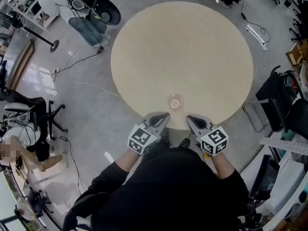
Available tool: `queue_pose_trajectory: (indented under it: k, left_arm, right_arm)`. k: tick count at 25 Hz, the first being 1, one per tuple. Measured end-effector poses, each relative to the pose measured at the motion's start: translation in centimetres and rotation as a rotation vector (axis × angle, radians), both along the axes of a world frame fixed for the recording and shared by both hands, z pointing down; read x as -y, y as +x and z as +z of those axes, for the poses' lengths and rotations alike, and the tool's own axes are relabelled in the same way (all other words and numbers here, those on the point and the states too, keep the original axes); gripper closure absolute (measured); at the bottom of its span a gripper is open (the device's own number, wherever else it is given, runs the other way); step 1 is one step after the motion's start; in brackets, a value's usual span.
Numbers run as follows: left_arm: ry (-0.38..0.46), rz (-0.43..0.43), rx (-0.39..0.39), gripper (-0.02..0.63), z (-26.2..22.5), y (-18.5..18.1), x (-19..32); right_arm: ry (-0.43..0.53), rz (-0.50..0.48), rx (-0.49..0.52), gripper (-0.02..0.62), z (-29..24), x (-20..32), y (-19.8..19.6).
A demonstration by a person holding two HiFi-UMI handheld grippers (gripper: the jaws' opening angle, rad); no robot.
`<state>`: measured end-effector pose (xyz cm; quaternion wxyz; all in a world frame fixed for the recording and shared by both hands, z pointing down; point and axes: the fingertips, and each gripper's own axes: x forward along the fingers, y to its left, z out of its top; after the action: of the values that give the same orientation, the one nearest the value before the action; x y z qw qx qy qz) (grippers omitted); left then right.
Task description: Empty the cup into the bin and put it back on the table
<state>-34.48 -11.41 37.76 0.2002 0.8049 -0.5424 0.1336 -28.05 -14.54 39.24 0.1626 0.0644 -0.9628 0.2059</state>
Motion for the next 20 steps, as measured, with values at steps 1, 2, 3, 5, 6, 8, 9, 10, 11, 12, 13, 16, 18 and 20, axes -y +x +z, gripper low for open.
queue_pose_trajectory:
  k: [1,2,3,5,6,8,9,10,11,12,13,16,18,20]
  left_arm:
    - [0.036,0.008,0.001,0.583,-1.7,0.8,0.2]
    - [0.070,0.013,0.001,0.583,-3.3,1.6,0.4]
    - [0.098,0.013,-0.010,0.583,-4.8,2.4,0.4]
    - [0.138,0.006,-0.061,0.583,-7.4,4.2,0.0]
    - [0.152,0.002,-0.090,0.583,-8.4,4.9,-0.2]
    - [0.172,-0.004,-0.132,0.583,-9.9,6.1,-0.5]
    - [0.178,-0.006,-0.142,0.583,-10.4,6.6,-0.6]
    - [0.183,-0.008,-0.147,0.583,-10.8,7.1,-0.8]
    - [0.187,-0.012,-0.149,0.583,-11.0,7.6,-1.1]
    - [0.191,-0.018,-0.150,0.583,-11.1,8.0,-1.5]
    - [0.194,-0.028,-0.151,0.583,-11.2,8.5,-1.7]
    - [0.193,-0.055,-0.154,0.583,-11.0,9.5,-2.5]
    - [0.187,-0.067,-0.157,0.583,-10.8,9.7,-3.1]
    - [0.179,-0.084,-0.165,0.583,-10.5,9.6,-3.6]
  right_arm:
    - [0.012,-0.005,0.031,0.580,-1.4,0.0,0.0]
    - [0.034,-0.004,0.059,0.580,-2.9,0.1,0.1]
    - [0.063,0.003,0.081,0.580,-4.3,0.0,0.3]
    - [0.120,0.027,0.113,0.580,-7.1,-0.6,1.1]
    - [0.143,0.039,0.129,0.580,-8.3,-0.8,1.5]
    - [0.170,0.062,0.171,0.580,-10.5,-0.8,1.9]
    - [0.177,0.072,0.191,0.580,-11.3,-0.7,2.2]
    - [0.183,0.081,0.205,0.580,-12.0,-0.8,2.5]
    - [0.187,0.089,0.213,0.580,-12.4,-1.0,2.9]
    - [0.191,0.096,0.221,0.580,-12.8,-1.2,3.4]
    - [0.194,0.102,0.229,0.580,-13.0,-1.4,3.9]
    - [0.191,0.119,0.245,0.580,-13.1,-1.8,5.1]
    - [0.179,0.129,0.243,0.580,-12.7,-2.2,5.5]
    - [0.163,0.134,0.239,0.580,-12.2,-2.8,5.6]
